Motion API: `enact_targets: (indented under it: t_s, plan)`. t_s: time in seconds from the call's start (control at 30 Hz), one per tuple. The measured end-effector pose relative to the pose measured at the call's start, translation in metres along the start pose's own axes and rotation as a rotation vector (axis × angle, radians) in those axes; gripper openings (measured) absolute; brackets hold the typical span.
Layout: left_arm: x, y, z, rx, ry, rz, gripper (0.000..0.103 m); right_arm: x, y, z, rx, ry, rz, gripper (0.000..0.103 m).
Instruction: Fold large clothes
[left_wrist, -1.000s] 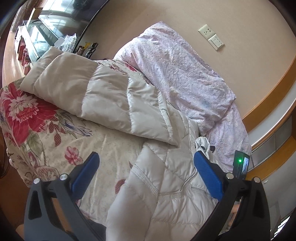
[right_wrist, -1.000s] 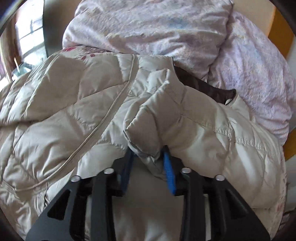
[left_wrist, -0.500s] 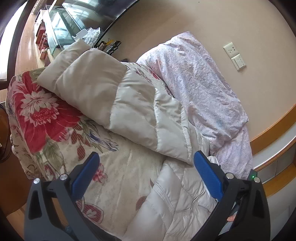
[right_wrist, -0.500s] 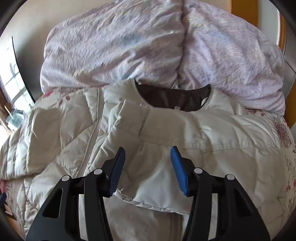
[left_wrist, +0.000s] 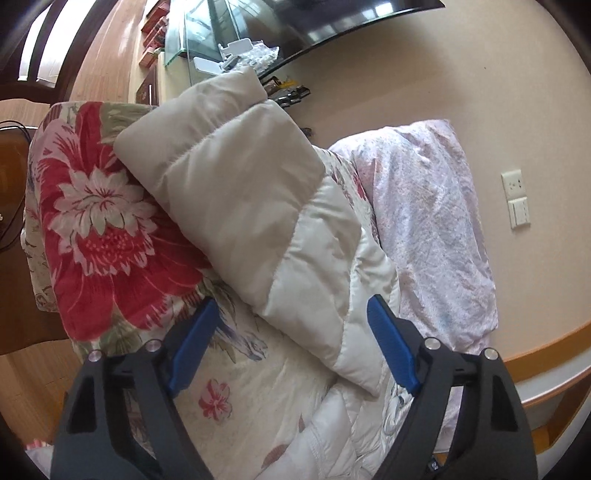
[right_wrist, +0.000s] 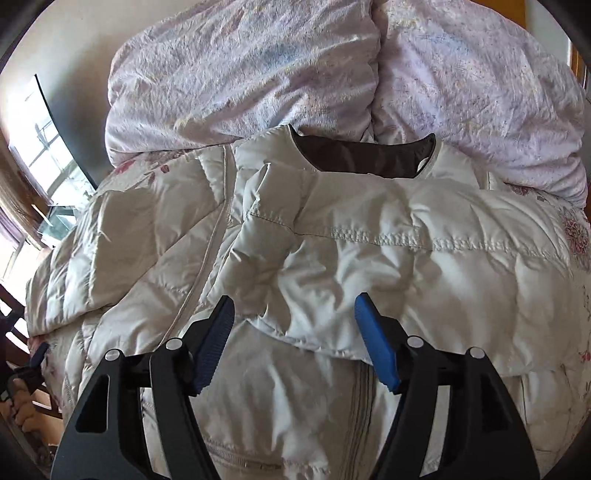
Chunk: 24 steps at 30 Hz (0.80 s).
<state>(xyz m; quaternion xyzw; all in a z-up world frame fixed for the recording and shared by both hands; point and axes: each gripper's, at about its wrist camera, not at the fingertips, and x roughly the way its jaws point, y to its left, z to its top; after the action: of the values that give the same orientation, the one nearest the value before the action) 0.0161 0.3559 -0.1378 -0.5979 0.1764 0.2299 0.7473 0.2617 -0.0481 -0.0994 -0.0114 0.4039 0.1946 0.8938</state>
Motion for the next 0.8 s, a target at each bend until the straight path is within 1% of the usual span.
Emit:
enact_targets:
  t_s: [0.07,0.13,0.3,0.33,0.37,0.4,0.43,0.47,0.53,0.63,0.73,0.8]
  plan:
    - [0.0,0.004,0.008,-0.034,-0.026,0.012,0.075,-0.012,-0.006,-0.003,0.012,-0.004,0.028,0.072]
    - [-0.001,0.01,0.017,-0.068,-0.048,0.021,0.067,-0.024,-0.014,-0.007,0.02,-0.015,0.05,0.074]
    - [-0.003,0.023,0.035,-0.118,-0.064,0.026,0.053,-0.048,-0.034,-0.016,0.032,-0.046,0.043,0.077]
    - [-0.004,0.026,0.037,-0.123,-0.068,0.032,0.047,-0.051,-0.039,-0.018,0.041,-0.048,0.042,0.078]
    - [-0.004,0.028,0.039,-0.126,-0.071,0.039,0.044,-0.053,-0.045,-0.019,0.051,-0.048,0.044,0.078]
    - [-0.003,0.031,0.042,-0.126,-0.071,0.043,0.035,-0.055,-0.051,-0.021,0.062,-0.047,0.046,0.078]
    - [-0.002,0.033,0.044,-0.126,-0.067,0.057,0.024,-0.057,-0.055,-0.023,0.071,-0.048,0.044,0.078]
    - [-0.001,0.035,0.045,-0.125,-0.06,0.061,0.021,-0.059,-0.06,-0.025,0.079,-0.051,0.04,0.078]
    - [-0.001,0.034,0.047,-0.102,-0.049,0.065,0.014,-0.064,-0.07,-0.029,0.093,-0.058,0.034,0.078]
    - [-0.009,0.014,0.049,-0.022,-0.065,0.078,0.01,-0.072,-0.088,-0.034,0.119,-0.074,0.025,0.078]
    - [-0.02,-0.02,0.05,0.07,-0.09,0.073,0.01,-0.082,-0.104,-0.04,0.148,-0.093,0.021,0.079]
    - [-0.028,-0.051,0.048,0.143,-0.103,0.049,0.01,-0.088,-0.115,-0.043,0.163,-0.108,0.017,0.08]
